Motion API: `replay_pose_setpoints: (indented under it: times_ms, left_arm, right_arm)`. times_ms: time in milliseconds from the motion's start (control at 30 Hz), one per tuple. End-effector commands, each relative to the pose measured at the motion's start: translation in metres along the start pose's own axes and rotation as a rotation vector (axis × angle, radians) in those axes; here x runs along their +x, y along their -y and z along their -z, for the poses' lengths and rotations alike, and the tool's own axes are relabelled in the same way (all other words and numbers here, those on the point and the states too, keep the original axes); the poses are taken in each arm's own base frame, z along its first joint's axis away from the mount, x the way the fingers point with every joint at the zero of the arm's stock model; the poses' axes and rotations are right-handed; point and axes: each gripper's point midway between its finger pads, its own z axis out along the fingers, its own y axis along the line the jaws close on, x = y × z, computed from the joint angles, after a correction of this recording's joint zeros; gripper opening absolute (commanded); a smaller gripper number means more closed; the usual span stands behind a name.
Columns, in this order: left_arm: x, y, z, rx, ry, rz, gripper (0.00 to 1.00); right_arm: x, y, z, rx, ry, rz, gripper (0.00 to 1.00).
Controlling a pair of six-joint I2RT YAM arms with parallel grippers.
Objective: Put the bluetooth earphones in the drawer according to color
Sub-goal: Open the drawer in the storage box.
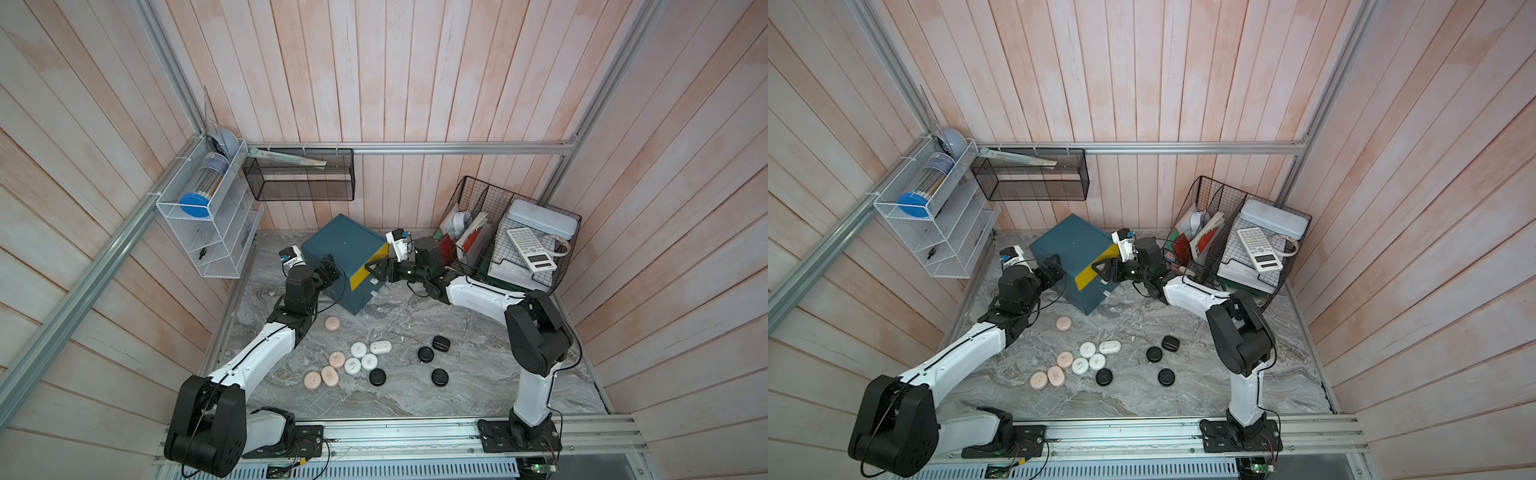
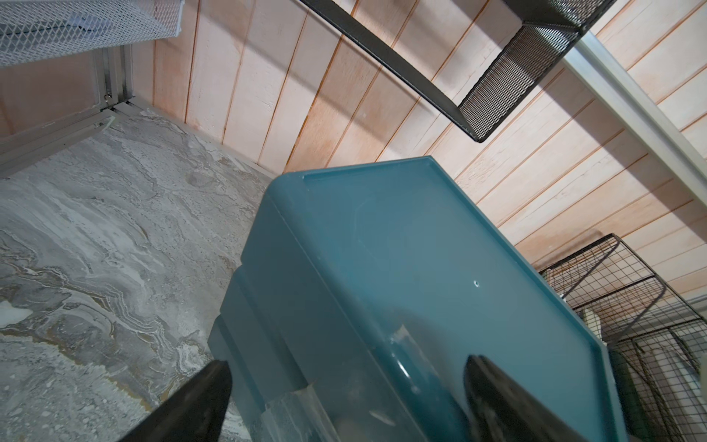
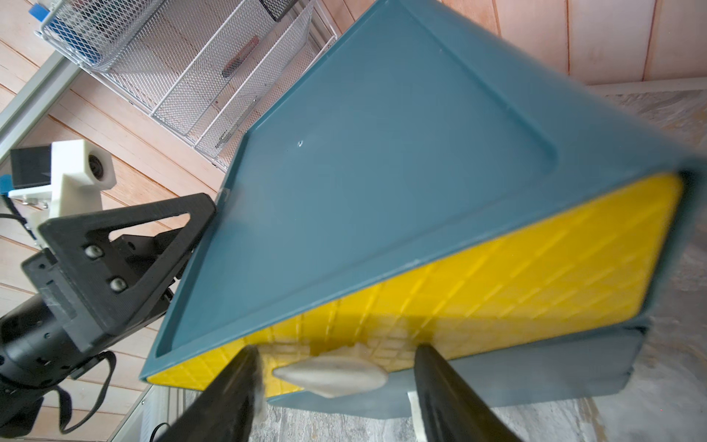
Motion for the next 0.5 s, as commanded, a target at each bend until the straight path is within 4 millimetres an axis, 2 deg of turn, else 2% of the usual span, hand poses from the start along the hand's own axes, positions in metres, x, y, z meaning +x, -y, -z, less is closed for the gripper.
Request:
replay_pose_setpoints:
  times_ms: [0, 133, 233, 467]
  left_arm:
    - [0.052, -0.035, -0.002, -0.116, -0.180, -0.089, 1.00]
    - [0.052, -0.035, -0.002, -0.115, -0.182, -0.091, 1.00]
    - [0.052, -0.035, -0.002, -0.115, -0.179, -0.090, 1.00]
    - [0.053, -0.035, -0.003, -0.117, -0.182, -0.090, 1.00]
  right_arm:
    - [-0.005, -0.016, -0.009, -0.078, 0.007, 0.026, 0.65]
    - [-0.005, -0.016, -0.010, -0.080, 0.010, 0.023, 0.63]
    - [-0.007, -0.014, -0.011, -0.076, 0.016, 0.019, 0.57]
    - [-0.007, -0.003, -0.005, -0.041, 0.025, -0.005, 0.51]
